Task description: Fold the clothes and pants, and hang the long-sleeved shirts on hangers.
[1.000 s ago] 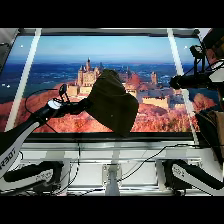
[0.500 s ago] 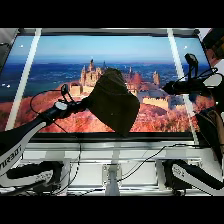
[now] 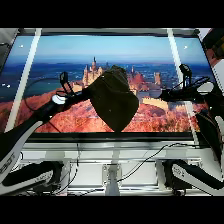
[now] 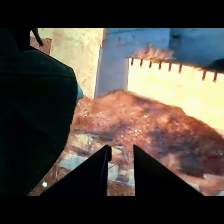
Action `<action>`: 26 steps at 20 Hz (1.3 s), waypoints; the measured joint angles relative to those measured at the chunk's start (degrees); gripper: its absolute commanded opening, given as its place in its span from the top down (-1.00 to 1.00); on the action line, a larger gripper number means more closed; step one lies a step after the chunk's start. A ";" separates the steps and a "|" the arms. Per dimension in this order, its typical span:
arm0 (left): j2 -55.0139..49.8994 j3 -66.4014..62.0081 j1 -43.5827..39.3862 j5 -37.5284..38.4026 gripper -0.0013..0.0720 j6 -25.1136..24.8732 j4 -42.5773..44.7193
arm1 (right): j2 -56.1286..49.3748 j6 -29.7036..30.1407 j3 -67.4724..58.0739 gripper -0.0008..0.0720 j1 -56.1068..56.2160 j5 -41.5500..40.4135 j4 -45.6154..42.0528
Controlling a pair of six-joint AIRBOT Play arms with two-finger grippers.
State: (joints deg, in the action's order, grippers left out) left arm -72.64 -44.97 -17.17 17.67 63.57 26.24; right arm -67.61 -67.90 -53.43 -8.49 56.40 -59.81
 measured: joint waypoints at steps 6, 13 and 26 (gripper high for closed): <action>10.47 -0.96 1.77 4.85 0.80 -2.54 1.55 | -7.26 3.06 0.79 -0.18 1.77 3.23 11.63; 12.61 -0.94 2.82 9.64 0.81 -2.73 1.99 | -19.80 3.78 0.83 -0.26 9.62 4.52 23.93; 12.83 -0.92 9.60 19.30 0.80 4.35 10.25 | -31.15 -2.89 -5.88 -0.35 14.69 0.63 33.11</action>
State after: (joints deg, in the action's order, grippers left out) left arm -59.81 -45.89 -7.57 36.97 67.92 36.49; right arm -98.76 -70.78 -59.31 6.20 57.04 -26.70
